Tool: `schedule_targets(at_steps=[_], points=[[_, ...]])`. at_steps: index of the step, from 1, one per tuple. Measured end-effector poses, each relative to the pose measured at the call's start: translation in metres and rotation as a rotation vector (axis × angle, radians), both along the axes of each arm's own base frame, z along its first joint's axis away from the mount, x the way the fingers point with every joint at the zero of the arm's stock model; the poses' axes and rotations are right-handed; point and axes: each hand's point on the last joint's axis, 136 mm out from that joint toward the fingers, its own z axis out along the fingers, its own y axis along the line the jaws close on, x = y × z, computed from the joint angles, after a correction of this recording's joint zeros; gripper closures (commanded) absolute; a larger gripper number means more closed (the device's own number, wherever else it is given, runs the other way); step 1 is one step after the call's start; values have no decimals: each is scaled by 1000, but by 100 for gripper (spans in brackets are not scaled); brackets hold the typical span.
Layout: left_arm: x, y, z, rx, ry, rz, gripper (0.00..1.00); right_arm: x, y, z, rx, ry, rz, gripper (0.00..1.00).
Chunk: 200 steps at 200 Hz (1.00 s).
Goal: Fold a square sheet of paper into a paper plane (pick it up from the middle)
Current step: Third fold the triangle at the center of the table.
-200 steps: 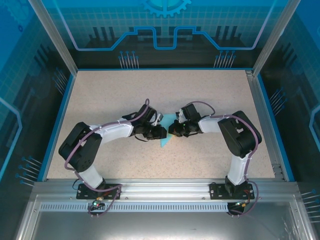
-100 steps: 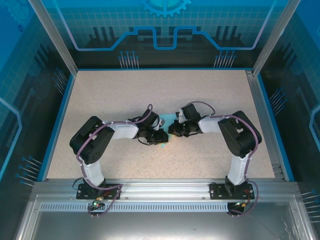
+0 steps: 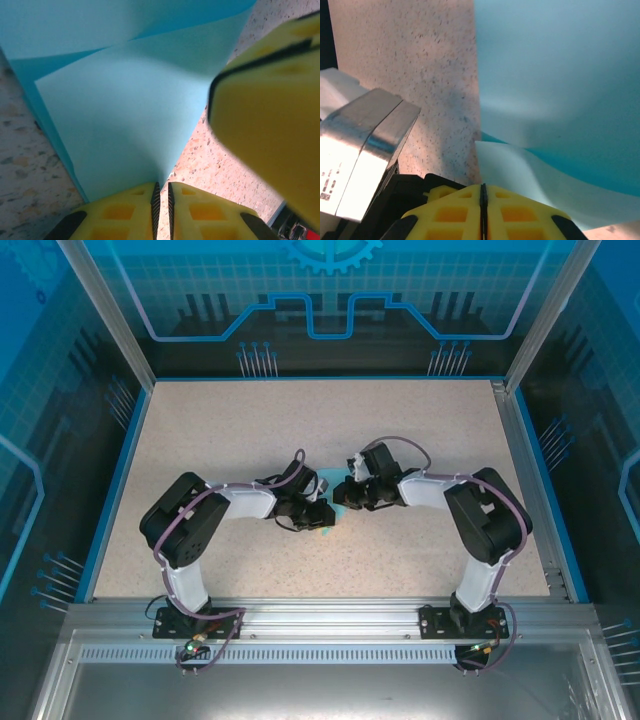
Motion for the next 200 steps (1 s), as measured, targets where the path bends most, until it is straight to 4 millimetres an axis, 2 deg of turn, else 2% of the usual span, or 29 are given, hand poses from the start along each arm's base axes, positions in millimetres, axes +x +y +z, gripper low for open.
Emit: schedule_targets(at_steps=[33,68,139,200], points=[[0,0,0,0,-1,0,83,-5,2,-7,1,12,2,94],[0,0,0,1,-2,-2,83,-9,-4,-33,-33,54,-24,95],[-3,1,1,-4,-20,-23,82,-7,-6,-33,-30,55,-32,95],[-14,5,2,-2,-15,-58,80,-7,-6,-33,-32,57,-31,95]])
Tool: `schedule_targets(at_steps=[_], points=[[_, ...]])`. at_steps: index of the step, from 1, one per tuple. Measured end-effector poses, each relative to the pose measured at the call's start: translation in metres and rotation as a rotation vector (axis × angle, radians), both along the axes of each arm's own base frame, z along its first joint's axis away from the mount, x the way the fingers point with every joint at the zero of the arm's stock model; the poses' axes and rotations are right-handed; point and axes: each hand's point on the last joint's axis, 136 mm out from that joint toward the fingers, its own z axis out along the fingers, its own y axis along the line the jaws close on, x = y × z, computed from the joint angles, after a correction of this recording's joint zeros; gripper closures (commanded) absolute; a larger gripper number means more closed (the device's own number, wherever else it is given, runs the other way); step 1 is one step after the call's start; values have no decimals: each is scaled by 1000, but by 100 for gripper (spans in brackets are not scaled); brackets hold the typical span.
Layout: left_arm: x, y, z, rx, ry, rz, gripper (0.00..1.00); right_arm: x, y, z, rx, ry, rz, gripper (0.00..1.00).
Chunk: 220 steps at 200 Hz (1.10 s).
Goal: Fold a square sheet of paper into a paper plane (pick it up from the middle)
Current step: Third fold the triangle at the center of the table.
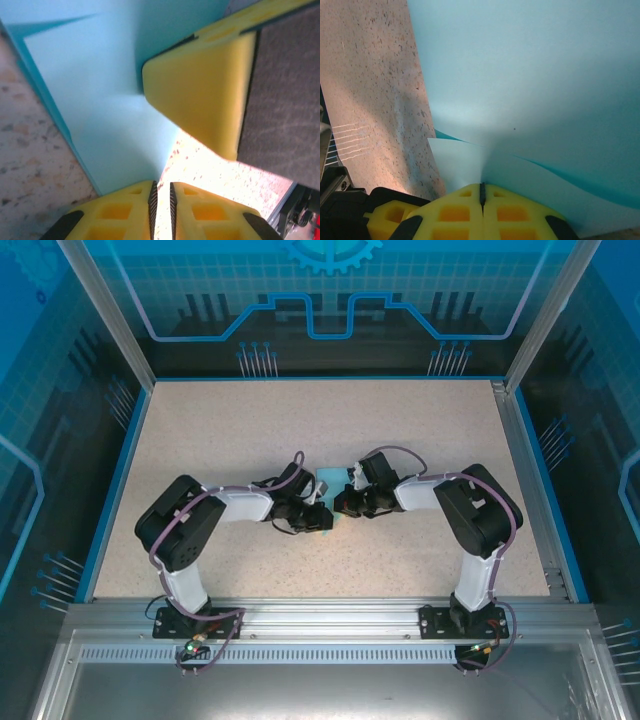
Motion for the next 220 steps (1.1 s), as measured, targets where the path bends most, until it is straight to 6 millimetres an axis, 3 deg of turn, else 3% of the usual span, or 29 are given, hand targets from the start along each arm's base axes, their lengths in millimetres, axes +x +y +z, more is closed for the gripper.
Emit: schedule_targets(at_steps=[108,153,220], points=[[-31,20,8,65,55,-54,79,0,0,0,-1,1,1,94],[-17,14,29,22,-14,-15,79,0,0,0,-1,2,0,94],[8,-1,11,7,-5,35,81,0,0,0,0,2,0,94]])
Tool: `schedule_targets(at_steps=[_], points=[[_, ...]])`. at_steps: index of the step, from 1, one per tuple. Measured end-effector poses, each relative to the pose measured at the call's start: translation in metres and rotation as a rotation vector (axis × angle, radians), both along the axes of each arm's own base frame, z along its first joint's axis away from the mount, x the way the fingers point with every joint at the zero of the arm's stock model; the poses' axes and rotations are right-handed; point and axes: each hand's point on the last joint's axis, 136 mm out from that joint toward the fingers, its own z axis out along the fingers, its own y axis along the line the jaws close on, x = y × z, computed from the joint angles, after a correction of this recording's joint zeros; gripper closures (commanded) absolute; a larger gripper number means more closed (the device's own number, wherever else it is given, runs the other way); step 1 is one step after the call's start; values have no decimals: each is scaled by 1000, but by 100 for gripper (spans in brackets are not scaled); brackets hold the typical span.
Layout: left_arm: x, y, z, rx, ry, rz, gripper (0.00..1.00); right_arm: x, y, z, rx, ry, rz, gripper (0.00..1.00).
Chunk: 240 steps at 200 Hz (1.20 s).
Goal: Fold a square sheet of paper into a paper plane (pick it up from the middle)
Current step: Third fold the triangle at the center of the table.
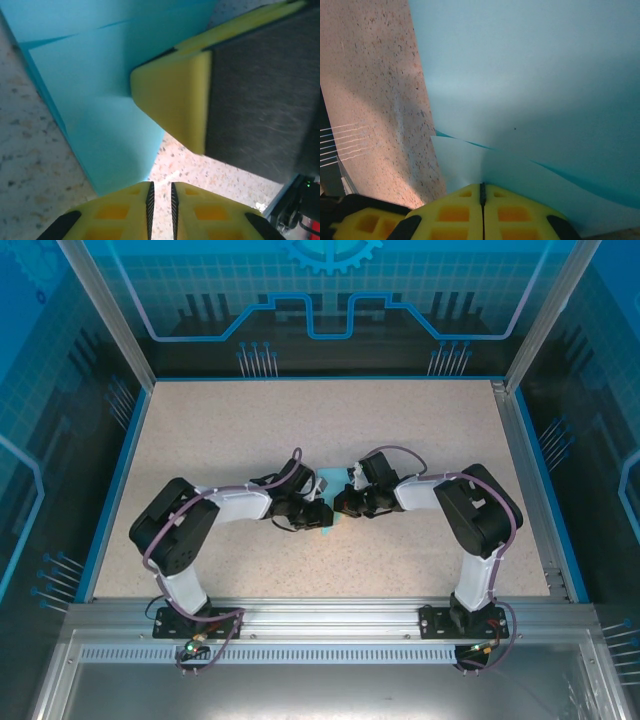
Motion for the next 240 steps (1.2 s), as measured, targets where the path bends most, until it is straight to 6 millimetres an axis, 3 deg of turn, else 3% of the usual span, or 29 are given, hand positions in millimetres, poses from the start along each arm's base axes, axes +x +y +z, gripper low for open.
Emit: schedule_targets(at_steps=[25,50,108,131,169,219,240], points=[[1,4,-13,40,16,13,87,1,0,2,-6,0,4,92],[4,7,-15,67,8,16,90,6,-3,5,-33,-13,16,90],[4,8,-16,60,-8,11,90,17,1,49,13,-145,31,94],[4,8,-16,59,-9,11,90,5,5,40,16,-135,44,95],[4,8,-16,59,-9,11,90,-15,2,4,-3,-56,42,96],[4,8,-16,63,-12,10,91,-11,0,1,12,-51,30,96],[4,9,-16,65,-12,11,91,0,-12,1,10,-52,-7,96]])
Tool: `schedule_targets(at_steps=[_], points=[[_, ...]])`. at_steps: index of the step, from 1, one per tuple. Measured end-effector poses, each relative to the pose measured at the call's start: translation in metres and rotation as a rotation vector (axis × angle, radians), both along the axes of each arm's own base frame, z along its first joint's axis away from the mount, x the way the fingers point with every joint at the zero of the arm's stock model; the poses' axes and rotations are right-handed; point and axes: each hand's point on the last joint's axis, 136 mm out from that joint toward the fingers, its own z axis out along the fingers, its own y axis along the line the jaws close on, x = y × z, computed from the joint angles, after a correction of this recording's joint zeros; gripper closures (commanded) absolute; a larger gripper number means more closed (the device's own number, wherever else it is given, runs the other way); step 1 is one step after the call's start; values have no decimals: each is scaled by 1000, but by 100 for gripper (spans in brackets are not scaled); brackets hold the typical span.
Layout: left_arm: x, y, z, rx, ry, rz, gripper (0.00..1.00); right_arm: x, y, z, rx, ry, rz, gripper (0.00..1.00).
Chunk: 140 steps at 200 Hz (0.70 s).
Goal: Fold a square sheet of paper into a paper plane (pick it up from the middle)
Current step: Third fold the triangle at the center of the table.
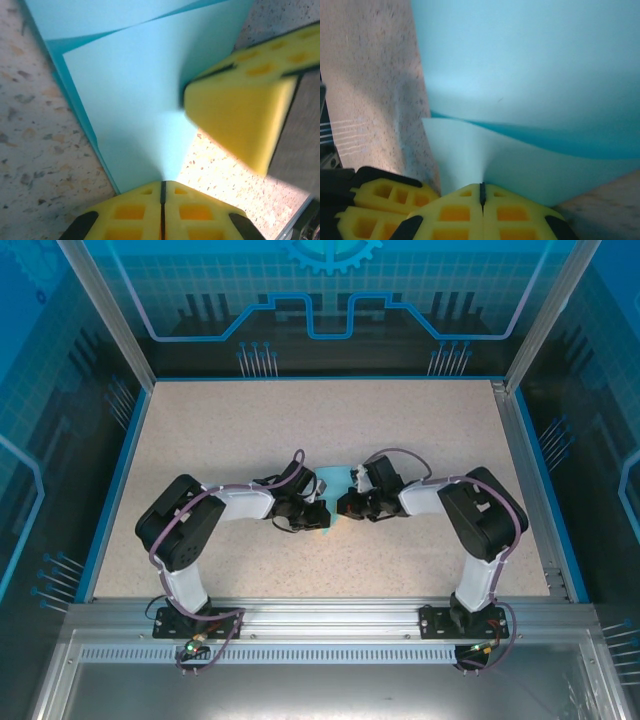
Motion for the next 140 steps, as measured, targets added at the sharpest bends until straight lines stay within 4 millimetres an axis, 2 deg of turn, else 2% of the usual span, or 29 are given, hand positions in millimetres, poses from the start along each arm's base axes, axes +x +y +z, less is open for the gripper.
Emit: schedule_targets(at_steps=[71,117,140], points=[[0,0,0,0,-7,-7,91,38,-45,1,4,-24,-129,94],[-2,1,0,1,-33,-35,90,40,-48,2,-5,-27,-132,92],[-6,5,1,7,-44,-46,90,42,-58,6,-37,-32,-152,90]])
